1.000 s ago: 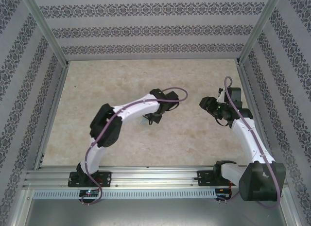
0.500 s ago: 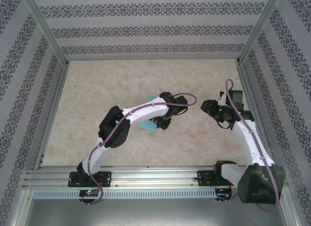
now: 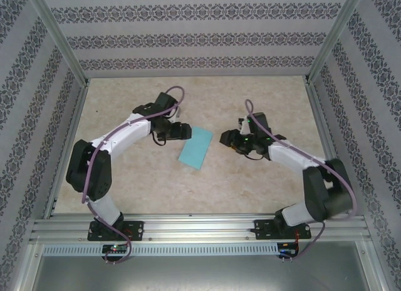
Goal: Fold a paper plane with a square sheet of paper (fold left side to right side)
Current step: Third fold the triangle at the center of the table.
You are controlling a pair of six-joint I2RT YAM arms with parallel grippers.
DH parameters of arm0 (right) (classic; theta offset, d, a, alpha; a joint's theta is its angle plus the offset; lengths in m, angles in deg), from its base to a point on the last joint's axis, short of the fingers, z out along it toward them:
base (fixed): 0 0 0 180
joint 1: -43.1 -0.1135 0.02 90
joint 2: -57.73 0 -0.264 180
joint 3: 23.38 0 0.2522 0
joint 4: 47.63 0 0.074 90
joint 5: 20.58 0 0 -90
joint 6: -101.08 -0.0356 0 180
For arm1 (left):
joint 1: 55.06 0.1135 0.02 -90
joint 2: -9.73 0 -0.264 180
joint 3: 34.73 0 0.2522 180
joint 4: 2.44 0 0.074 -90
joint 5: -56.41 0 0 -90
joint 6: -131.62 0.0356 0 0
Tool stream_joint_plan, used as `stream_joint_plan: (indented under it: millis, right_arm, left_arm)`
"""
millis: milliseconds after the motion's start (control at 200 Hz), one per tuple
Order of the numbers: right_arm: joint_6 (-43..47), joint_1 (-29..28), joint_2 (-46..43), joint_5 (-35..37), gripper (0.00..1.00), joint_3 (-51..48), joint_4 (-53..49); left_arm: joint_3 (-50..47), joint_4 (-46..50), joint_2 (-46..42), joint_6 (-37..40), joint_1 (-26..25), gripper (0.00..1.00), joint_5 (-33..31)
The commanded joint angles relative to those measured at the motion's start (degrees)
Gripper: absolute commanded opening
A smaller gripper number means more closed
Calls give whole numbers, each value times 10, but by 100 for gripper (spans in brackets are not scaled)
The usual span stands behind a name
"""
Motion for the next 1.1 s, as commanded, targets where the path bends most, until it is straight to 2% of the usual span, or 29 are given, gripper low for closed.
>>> stream_joint_plan:
  millis: [0,135,260,485,684,829,979,1094]
  right_arm:
    - [-63,-28,60,-2,48,34,135]
    - [-75,-39,136,4,47,73,169]
    - [-65,-39,179,9,46,108,161]
    - [-41,-29,228,10,46,147,134]
    - [-27,-26,257,9,46,164,116]
    - [-7,-23,259,11,46,175,101]
    - [18,-17,228,11,46,164,104]
    - [51,-16,181,15,46,136,104]
  left_arm:
    - [-45,-133,20,-32,25,78,127]
    - [-76,-209,54,-65,42,76,180]
    - [-89,-260,78,-89,42,74,207]
    - [-93,-287,107,-102,40,66,228]
    - [-94,-301,120,-110,35,49,235]
    - [-105,-304,114,-115,34,28,223]
    - [-137,-339,100,-139,33,11,220]
    - [-175,-385,81,-182,30,4,206]
